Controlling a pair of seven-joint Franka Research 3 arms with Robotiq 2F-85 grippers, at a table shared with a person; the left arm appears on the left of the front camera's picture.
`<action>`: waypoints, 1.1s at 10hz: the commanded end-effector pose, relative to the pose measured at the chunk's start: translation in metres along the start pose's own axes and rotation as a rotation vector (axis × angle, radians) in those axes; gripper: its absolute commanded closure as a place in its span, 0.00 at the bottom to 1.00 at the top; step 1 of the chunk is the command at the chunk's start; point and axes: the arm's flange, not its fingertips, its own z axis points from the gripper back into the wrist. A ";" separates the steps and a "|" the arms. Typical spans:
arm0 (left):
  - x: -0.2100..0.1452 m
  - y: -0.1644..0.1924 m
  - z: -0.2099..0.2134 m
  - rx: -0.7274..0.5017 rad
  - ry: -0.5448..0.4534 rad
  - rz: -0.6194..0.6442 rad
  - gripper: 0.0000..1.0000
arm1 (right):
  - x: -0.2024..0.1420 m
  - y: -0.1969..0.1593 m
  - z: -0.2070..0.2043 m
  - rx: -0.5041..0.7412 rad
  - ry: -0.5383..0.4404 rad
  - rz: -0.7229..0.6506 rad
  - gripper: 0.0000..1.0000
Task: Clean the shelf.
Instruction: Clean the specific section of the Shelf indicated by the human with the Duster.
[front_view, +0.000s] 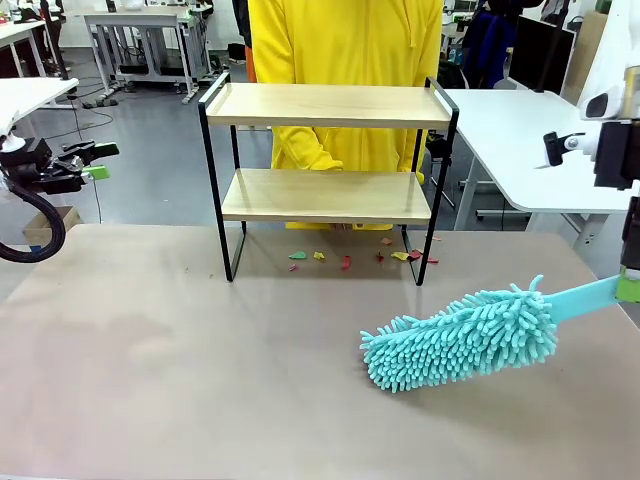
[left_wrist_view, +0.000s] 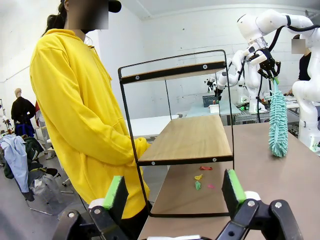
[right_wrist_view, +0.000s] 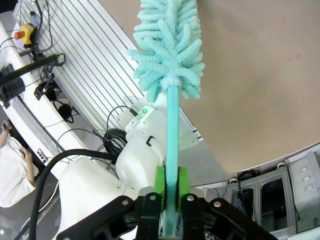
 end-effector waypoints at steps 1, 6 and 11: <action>0.002 -0.002 -0.001 0.000 0.003 -0.008 0.00 | 0.002 0.002 -0.002 0.000 -0.020 -0.018 0.87; 0.002 -0.002 -0.001 0.000 0.003 -0.008 0.00 | 0.002 0.002 -0.002 0.000 -0.020 -0.018 0.87; 0.002 -0.002 -0.001 0.000 0.003 -0.008 0.00 | 0.000 0.000 0.000 0.000 0.000 0.000 0.87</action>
